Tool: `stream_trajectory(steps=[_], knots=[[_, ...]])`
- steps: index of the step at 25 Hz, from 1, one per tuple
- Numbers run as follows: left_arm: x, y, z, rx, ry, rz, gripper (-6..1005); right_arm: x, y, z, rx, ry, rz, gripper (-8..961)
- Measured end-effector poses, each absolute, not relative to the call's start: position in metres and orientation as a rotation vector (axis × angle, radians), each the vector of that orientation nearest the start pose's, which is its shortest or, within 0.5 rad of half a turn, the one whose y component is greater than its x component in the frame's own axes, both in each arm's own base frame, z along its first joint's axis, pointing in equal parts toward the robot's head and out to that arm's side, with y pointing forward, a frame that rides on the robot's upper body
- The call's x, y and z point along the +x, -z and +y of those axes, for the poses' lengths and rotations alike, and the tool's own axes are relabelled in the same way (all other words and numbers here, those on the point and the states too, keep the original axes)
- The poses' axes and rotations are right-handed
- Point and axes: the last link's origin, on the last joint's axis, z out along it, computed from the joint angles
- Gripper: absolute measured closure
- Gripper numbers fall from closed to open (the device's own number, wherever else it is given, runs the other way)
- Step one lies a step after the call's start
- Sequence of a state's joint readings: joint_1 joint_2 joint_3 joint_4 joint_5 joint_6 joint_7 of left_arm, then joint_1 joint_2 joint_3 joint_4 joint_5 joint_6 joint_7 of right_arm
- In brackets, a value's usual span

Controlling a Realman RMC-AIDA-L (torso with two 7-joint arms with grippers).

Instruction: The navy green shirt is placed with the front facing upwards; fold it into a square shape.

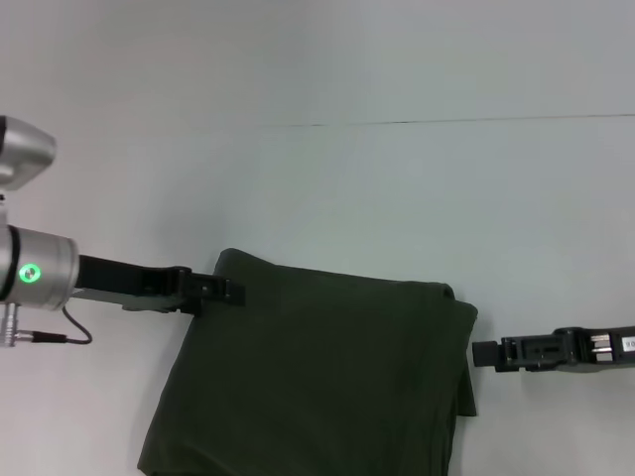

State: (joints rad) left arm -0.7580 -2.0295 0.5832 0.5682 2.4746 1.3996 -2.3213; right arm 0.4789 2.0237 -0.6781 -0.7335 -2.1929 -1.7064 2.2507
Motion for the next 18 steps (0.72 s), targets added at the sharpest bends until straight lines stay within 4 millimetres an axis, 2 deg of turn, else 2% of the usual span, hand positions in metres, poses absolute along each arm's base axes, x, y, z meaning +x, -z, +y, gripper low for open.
stream_trajectory(steps=[10,18], knots=[[-0.266,0.017,0.385,-2.315,0.197,-1.703,112,0.292,-0.022,0.297,-2.51,-0.524,1.841,116],[-0.261,0.027,0.382,-2.358,0.136,-1.71,114,0.289,-0.022,0.299,-2.53,-0.523,1.823,116]])
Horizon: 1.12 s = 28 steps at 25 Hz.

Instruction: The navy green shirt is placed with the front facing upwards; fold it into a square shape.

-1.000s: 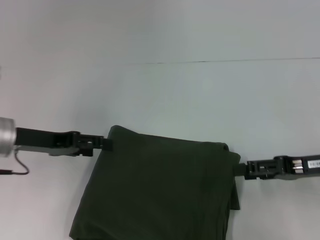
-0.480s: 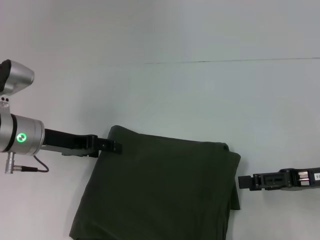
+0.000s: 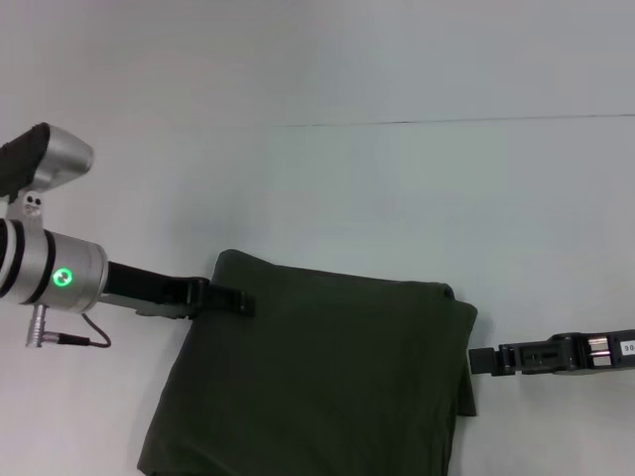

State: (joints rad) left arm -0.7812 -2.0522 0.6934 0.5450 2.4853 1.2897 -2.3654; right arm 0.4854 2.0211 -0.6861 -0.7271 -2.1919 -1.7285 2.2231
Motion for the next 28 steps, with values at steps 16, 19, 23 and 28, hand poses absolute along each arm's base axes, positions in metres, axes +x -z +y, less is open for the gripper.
stream_trajectory(steps=[16,19,23,28], knots=[[-0.25,0.032,0.389,-2.366,0.115,-1.669,254,0.287,-0.023,0.301,-2.539,-0.522,1.812,115],[-0.249,0.035,0.39,-2.378,0.079,-1.639,378,0.286,-0.023,0.302,-2.543,-0.522,1.81,115],[-0.249,0.036,0.391,-2.372,0.081,-1.633,540,0.285,-0.023,0.303,-2.549,-0.522,1.805,116],[-0.247,0.035,0.392,-2.373,0.09,-1.627,660,0.282,-0.023,0.305,-2.558,-0.522,1.794,116]])
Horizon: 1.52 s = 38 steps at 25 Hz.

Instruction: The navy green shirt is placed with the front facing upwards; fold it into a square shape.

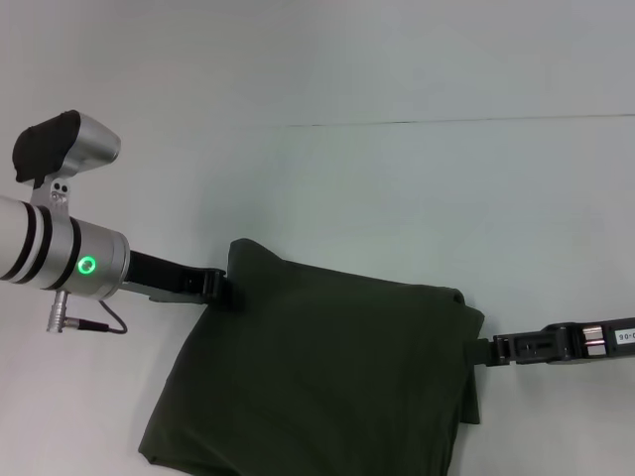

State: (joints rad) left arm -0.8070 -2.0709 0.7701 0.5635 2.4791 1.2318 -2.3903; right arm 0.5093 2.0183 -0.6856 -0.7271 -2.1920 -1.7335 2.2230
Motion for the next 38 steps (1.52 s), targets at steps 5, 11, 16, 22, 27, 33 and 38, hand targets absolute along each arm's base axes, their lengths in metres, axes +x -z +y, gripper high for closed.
stream_trajectory(steps=[5,11,16,22,27,33,38], knots=[[-0.247,0.035,0.394,-2.368,0.1,-1.626,780,0.282,-0.024,0.306,-2.561,-0.521,1.789,115],[-0.247,0.034,0.397,-2.341,0.132,-1.636,935,0.281,-0.024,0.307,-2.564,-0.52,1.785,116],[-0.255,0.02,0.406,-2.226,0.258,-1.677,934,0.281,-0.024,0.308,-2.566,-0.52,1.775,115],[-0.272,0.009,0.407,-2.107,0.33,-1.728,935,0.278,-0.023,0.31,-2.579,-0.521,1.755,116],[-0.291,0.002,0.396,-2.004,0.359,-1.82,935,0.275,-0.024,0.312,-2.593,-0.52,1.738,116],[-0.318,-0.006,0.377,-1.811,0.539,-1.979,935,0.274,-0.023,0.314,-2.602,-0.521,1.721,115],[-0.319,-0.006,0.371,-1.79,0.627,-2.021,934,0.272,-0.022,0.316,-2.606,-0.522,1.708,116]])
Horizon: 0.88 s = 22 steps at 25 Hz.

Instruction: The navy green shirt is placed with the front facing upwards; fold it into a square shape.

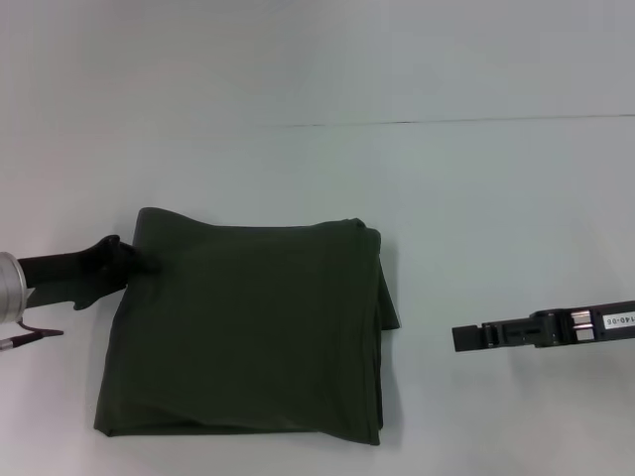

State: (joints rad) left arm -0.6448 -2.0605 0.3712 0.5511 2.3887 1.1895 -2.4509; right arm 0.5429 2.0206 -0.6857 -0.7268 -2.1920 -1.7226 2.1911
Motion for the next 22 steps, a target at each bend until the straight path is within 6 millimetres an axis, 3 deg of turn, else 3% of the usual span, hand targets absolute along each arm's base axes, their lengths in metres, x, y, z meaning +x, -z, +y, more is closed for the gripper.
stream_trajectory(steps=[8,17,19,22], knots=[[-0.309,0.009,0.367,2.381,-0.814,2.415,935,0.271,-0.02,0.315,-2.618,-0.517,1.703,116],[-0.317,-0.005,0.362,2.416,-0.923,2.409,545,0.27,-0.017,0.314,-2.639,-0.518,1.676,116],[-0.321,-0.012,0.362,2.475,-0.925,2.39,474,0.269,-0.017,0.315,-2.651,-0.522,1.657,116],[-0.32,-0.026,0.362,2.72,-0.907,2.205,367,0.265,-0.014,0.316,-2.685,-0.537,1.6,116]])
